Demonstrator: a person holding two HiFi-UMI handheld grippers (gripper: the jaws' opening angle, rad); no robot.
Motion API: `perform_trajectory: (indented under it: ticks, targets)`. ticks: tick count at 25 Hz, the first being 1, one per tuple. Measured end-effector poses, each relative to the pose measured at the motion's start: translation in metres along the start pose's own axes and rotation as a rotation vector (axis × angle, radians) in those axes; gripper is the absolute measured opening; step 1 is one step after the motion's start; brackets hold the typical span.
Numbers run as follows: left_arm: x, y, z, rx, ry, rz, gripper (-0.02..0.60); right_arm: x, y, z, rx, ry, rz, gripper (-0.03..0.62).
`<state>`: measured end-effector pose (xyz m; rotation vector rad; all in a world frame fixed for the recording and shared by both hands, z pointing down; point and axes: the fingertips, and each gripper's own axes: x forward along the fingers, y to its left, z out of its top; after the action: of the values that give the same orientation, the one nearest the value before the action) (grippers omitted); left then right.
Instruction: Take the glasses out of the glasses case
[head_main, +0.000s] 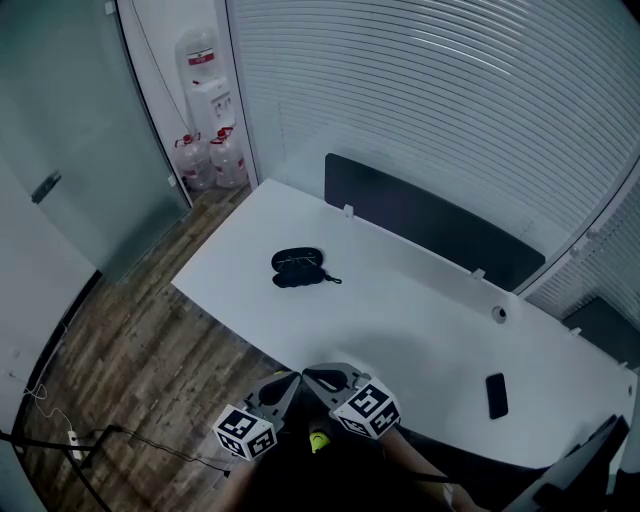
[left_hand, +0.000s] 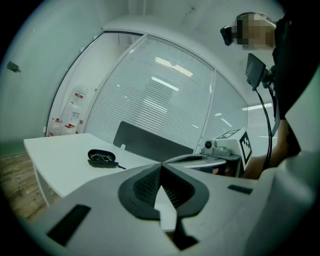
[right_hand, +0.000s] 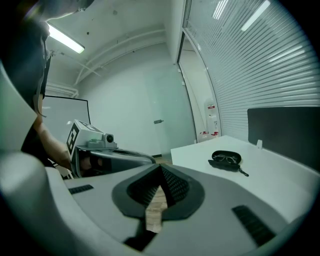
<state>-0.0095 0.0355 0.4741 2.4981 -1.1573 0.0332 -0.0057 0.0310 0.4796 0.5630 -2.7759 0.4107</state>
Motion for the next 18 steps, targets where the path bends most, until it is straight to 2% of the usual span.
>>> perform_trajectory:
  ticks: [7,18]
  targets:
    - [0.015,0.028,0.013,0.019,0.009,-0.024,0.009,0.022,-0.022,0.013,-0.011,0.017,-0.022,0.015]
    - [0.047,0.085,0.031,-0.009,0.036,-0.056,0.009,0.067,-0.071,0.029,0.004,0.065,-0.074,0.016]
